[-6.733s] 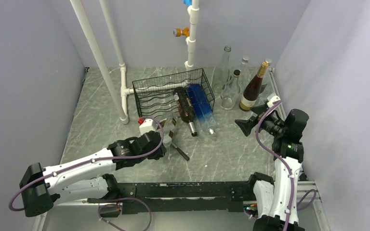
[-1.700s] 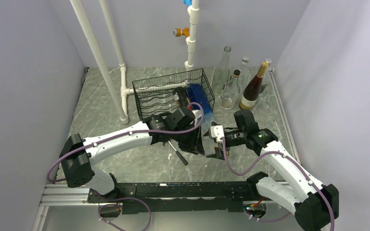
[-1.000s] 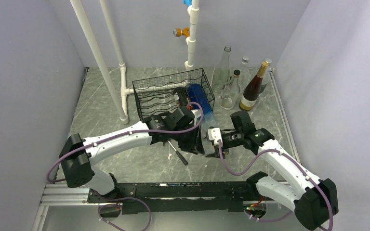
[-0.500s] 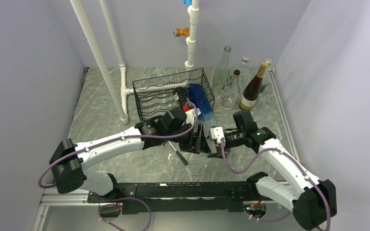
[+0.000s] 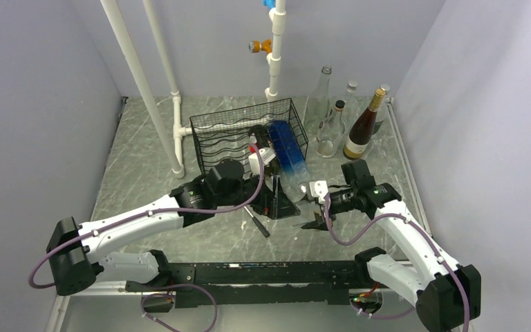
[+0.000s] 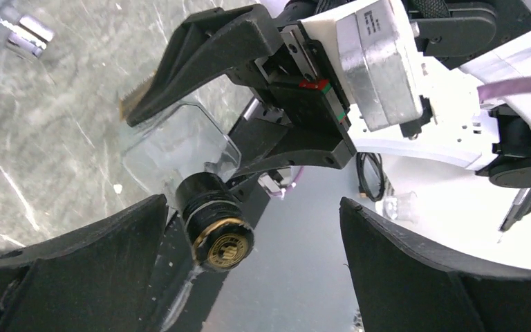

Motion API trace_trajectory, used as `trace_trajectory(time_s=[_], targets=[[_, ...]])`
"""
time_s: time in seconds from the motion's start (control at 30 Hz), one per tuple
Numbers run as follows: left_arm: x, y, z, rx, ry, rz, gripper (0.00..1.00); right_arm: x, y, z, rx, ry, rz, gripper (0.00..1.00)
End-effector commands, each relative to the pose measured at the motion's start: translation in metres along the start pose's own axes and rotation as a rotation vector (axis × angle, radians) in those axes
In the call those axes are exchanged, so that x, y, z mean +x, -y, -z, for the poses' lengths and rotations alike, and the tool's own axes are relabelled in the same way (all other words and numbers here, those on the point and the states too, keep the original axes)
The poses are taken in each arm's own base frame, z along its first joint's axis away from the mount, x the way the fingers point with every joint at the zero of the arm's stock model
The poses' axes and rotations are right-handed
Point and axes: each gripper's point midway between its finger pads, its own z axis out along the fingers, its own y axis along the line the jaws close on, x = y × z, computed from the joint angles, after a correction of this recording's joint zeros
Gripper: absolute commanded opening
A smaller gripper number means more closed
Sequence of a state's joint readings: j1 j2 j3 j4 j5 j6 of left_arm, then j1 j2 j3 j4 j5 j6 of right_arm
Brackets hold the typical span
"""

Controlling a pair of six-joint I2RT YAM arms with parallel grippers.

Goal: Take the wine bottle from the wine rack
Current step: Pick up the wine bottle from the wine rack, then place the wine bottle at the center of the board.

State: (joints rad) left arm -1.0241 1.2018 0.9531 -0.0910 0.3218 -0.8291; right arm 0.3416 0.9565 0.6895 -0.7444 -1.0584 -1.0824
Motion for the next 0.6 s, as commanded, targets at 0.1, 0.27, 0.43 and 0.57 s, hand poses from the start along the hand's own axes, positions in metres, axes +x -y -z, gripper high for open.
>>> trace_trajectory(time_s=[0.1, 0.27, 0.43, 0.57], targets=[[-0.022, 0.001, 0.012, 0.043, 0.199, -0.219, 0.99, -0.046, 0.006, 0.014, 0.013, 0.147, 0.091, 0.0], [-0.029, 0.021, 0.035, 0.147, 0.375, -0.445, 1.0, -0.052, 0.009, 0.02, 0.032, 0.182, 0.073, 0.0], [-0.017, 0.031, 0.048, 0.283, 0.495, -0.599, 0.99, -0.057, 0.013, 0.026, 0.053, 0.212, 0.043, 0.0], [-0.011, 0.023, 0.049, 0.282, 0.515, -0.646, 0.99, -0.061, 0.019, 0.035, 0.089, 0.237, 0.019, 0.0]])
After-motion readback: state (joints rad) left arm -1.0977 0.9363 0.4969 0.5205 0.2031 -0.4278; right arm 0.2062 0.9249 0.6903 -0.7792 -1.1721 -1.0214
